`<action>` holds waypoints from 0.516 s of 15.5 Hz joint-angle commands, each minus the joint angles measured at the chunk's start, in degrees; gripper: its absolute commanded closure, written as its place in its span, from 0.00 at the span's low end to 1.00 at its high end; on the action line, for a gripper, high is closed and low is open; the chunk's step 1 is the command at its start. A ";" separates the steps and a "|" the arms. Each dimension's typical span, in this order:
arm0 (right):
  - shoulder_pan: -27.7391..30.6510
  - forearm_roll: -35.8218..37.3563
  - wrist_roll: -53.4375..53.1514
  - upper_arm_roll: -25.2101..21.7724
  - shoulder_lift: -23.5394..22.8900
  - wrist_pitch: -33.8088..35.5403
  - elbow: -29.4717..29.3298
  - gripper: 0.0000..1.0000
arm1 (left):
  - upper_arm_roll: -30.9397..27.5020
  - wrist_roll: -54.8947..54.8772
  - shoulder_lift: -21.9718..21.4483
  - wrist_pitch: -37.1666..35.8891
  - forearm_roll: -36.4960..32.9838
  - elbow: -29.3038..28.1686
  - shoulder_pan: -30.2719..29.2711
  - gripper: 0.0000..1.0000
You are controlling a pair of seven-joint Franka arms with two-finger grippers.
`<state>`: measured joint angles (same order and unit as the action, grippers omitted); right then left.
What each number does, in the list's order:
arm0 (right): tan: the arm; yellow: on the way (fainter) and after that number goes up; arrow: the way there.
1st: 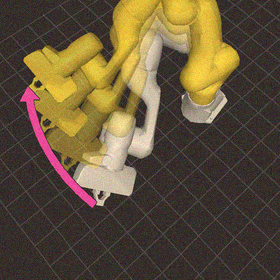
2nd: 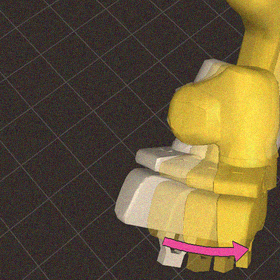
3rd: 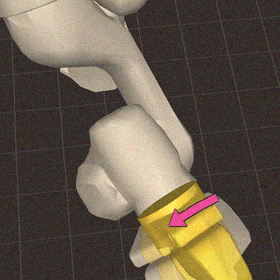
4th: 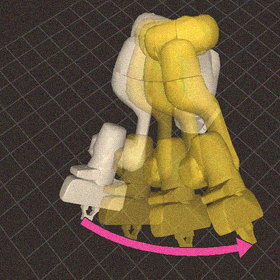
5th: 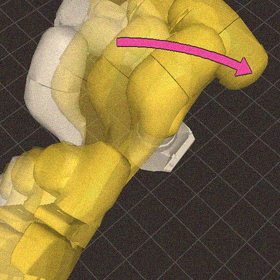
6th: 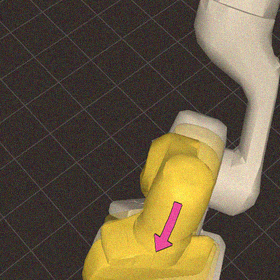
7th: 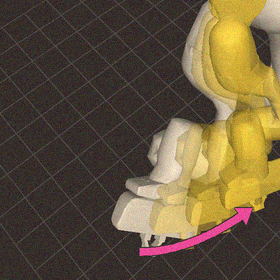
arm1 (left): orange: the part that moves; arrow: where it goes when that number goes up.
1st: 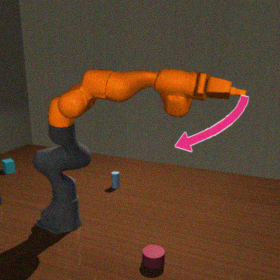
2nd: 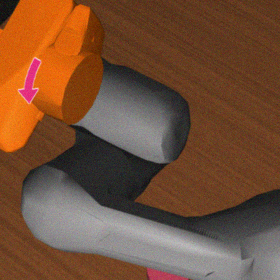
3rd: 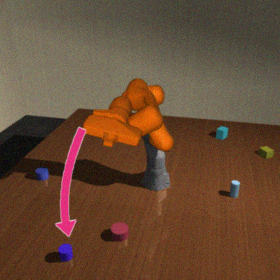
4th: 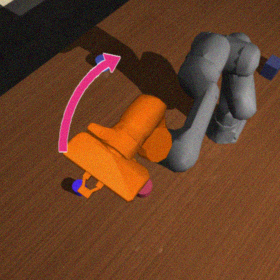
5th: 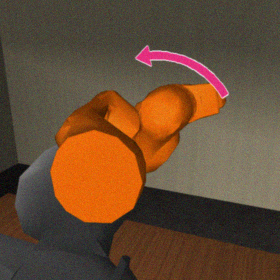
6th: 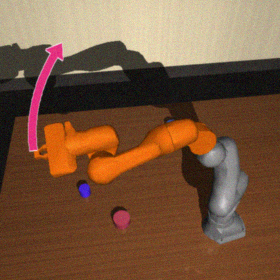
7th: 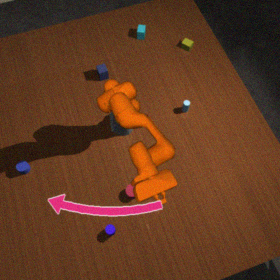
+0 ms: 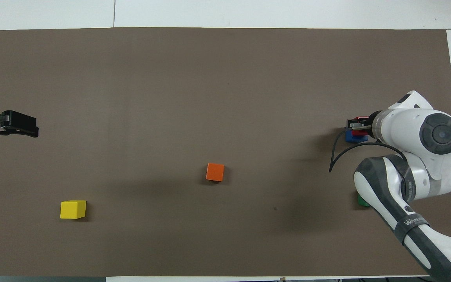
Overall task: Transfer red block to right arm and stack on blue block
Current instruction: 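Carry the red cube with the right gripper onto the blue cube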
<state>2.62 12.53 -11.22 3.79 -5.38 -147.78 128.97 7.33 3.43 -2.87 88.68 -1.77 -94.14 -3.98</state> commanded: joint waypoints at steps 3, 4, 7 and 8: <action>1.07 1.53 -1.96 0.61 0.37 -2.51 1.72 1.00 | -0.39 -1.41 -1.17 -0.18 1.24 -0.52 0.73 0.00; 0.98 1.53 -2.22 0.69 0.37 -2.52 1.81 1.00 | -0.22 -1.15 -1.26 0.00 1.33 -0.78 0.73 0.00; 1.42 1.44 -2.31 0.69 0.46 -2.34 1.81 0.05 | -0.57 -1.23 -1.35 0.09 4.22 -0.78 0.73 0.00; 1.51 1.44 -2.14 0.69 0.46 -2.25 1.81 0.00 | -0.57 -1.23 -1.35 0.17 4.23 -0.78 0.73 0.00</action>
<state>2.75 12.53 -11.48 3.79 -5.38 -148.50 129.80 7.65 2.85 -2.99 88.71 0.98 -94.12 -3.94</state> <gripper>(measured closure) 0.401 0.000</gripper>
